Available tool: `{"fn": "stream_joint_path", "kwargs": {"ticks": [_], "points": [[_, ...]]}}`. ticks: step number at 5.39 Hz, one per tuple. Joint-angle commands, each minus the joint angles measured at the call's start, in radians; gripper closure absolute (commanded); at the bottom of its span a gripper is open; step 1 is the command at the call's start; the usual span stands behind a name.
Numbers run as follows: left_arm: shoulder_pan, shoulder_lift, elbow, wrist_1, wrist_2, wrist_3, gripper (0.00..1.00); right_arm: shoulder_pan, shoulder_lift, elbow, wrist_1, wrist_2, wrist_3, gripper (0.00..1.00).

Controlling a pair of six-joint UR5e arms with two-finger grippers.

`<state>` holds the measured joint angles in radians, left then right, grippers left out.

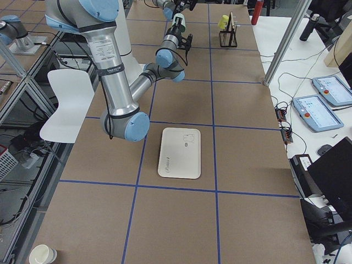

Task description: Left arm grabs green cup and hands to right arm on tray

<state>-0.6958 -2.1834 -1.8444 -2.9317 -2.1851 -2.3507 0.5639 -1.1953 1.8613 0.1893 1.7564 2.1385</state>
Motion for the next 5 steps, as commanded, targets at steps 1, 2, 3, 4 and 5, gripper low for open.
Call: {"fn": "stream_joint_path", "kwargs": {"ticks": [1, 2, 3, 4, 5], "points": [[-0.028, 0.019, 0.022, 0.043, -0.074, 0.089, 0.0, 0.036, -0.027, 0.005, 0.007, 0.012, 0.001, 1.0], [-0.043, 0.033, 0.022, 0.083, -0.097, 0.126, 0.0, 0.071, -0.044, 0.002, 0.002, 0.029, 0.004, 1.0], [-0.053, 0.046, 0.022, 0.083, -0.105, 0.126, 0.0, 0.115, -0.061, -0.002, -0.031, 0.038, 0.006, 1.0], [-0.071, 0.047, 0.024, 0.092, -0.133, 0.126, 0.0, 0.208, -0.063, -0.001, -0.173, 0.163, 0.005, 1.0], [-0.085, 0.047, 0.052, 0.108, -0.128, 0.163, 0.0, 0.316, -0.05, -0.011, -0.361, 0.362, -0.029, 1.0]]}}
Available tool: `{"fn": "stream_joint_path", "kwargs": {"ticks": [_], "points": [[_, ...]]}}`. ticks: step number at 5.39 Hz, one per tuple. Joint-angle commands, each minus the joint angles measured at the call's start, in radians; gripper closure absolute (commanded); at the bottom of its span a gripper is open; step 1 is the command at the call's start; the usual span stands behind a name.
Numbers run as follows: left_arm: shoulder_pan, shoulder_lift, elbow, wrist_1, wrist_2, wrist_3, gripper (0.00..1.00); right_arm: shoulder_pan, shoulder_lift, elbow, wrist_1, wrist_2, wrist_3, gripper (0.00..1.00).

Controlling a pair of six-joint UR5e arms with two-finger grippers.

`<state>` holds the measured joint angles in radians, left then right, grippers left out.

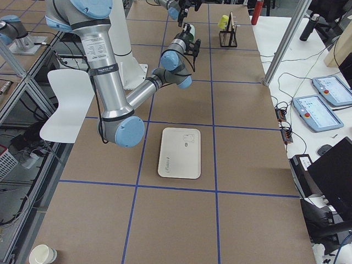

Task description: Left arm grabs green cup and hands to right arm on tray

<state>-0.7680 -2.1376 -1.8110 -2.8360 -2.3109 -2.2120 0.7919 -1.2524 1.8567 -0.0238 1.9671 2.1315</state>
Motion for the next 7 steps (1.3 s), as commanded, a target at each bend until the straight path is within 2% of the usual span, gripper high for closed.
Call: {"fn": "stream_joint_path", "kwargs": {"ticks": [1, 3, 4, 6, 7], "points": [[-0.016, 0.024, 0.033, 0.08, -0.004, 0.143, 0.0, 0.116, 0.007, -0.005, -0.312, 0.236, -0.148, 1.0], [-0.064, 0.047, 0.018, 0.311, -0.001, 0.347, 0.0, 0.24, -0.004, 0.009, -0.619, 0.381, -0.352, 1.0], [-0.079, 0.063, 0.016, 0.417, 0.002, 0.48, 0.0, 0.256, -0.01, 0.015, -0.751, 0.388, -0.471, 1.0], [-0.112, 0.097, 0.013, 0.606, 0.005, 0.79, 0.0, 0.25, -0.041, 0.105, -1.108, 0.307, -0.81, 1.0], [-0.122, 0.12, 0.009, 0.683, 0.054, 0.893, 0.0, 0.2, -0.088, 0.21, -1.338, 0.17, -0.994, 1.0]]}}
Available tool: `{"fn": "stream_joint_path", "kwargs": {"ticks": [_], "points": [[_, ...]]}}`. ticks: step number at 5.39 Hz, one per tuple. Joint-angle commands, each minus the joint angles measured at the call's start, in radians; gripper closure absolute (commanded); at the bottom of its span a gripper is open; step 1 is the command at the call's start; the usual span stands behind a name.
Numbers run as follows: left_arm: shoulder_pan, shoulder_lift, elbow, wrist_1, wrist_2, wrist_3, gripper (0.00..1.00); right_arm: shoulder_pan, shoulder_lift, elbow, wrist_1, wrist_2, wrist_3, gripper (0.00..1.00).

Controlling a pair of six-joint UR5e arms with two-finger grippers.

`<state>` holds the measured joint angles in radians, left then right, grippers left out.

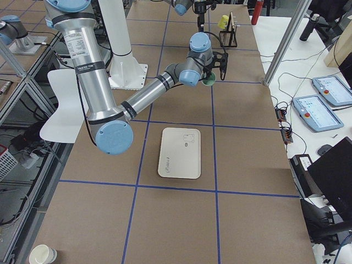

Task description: Left arm grabs green cup and hands to right arm on tray

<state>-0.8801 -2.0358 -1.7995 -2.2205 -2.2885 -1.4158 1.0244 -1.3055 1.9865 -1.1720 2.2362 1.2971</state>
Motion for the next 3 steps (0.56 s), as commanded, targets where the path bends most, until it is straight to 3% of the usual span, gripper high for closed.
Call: {"fn": "stream_joint_path", "kwargs": {"ticks": [1, 2, 3], "points": [[-0.01, 0.031, -0.021, 0.199, 0.09, 0.233, 0.0, -0.094, -0.041, 0.165, -0.435, -0.236, -0.321, 1.0], [-0.008, 0.032, -0.096, 0.427, 0.168, 0.412, 0.0, -0.104, -0.043, 0.21, -0.603, -0.298, -0.478, 1.0], [-0.01, 0.034, -0.206, 0.707, 0.237, 0.598, 0.0, -0.104, -0.087, 0.231, -0.626, -0.302, -0.563, 1.0]]}}
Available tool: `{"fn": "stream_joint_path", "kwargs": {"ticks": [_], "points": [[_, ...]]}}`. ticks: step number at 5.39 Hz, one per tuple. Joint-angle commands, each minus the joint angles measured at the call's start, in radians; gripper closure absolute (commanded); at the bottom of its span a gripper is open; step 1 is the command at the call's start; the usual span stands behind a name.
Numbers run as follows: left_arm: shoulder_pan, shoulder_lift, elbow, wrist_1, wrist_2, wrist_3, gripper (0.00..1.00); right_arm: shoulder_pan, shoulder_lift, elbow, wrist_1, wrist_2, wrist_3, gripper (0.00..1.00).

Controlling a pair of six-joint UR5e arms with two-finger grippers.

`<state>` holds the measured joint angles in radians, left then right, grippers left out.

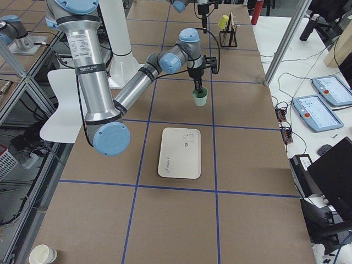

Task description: Left arm grabs green cup and hands to right arm on tray

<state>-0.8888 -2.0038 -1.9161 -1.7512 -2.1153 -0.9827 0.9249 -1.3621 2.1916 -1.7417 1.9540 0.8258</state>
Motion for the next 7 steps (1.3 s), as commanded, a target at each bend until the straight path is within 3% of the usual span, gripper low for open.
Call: {"fn": "stream_joint_path", "kwargs": {"ticks": [1, 2, 3, 4, 5, 6, 7], "points": [[-0.004, 0.003, -0.145, 0.4, 0.102, 0.341, 0.0, -0.006, -0.061, 0.03, -0.047, -0.011, -0.118, 1.0], [-0.013, 0.113, -0.173, 0.397, 0.1, 0.483, 0.0, -0.006, -0.086, 0.031, -0.044, -0.007, -0.154, 1.0], [-0.097, 0.19, -0.175, 0.38, 0.088, 0.633, 0.0, -0.006, -0.156, 0.049, -0.01, -0.006, -0.215, 1.0], [-0.186, 0.273, -0.158, 0.331, 0.048, 0.745, 0.0, -0.006, -0.226, 0.042, 0.093, 0.003, -0.223, 1.0], [-0.319, 0.337, -0.102, 0.311, -0.065, 0.921, 0.0, -0.006, -0.34, 0.021, 0.249, 0.017, -0.221, 1.0], [-0.46, 0.382, 0.01, 0.311, -0.216, 1.06, 0.0, -0.006, -0.382, -0.059, 0.393, 0.019, -0.208, 1.0], [-0.543, 0.411, 0.099, 0.309, -0.224, 1.19, 0.0, -0.008, -0.408, -0.122, 0.5, 0.019, -0.203, 1.0]]}}
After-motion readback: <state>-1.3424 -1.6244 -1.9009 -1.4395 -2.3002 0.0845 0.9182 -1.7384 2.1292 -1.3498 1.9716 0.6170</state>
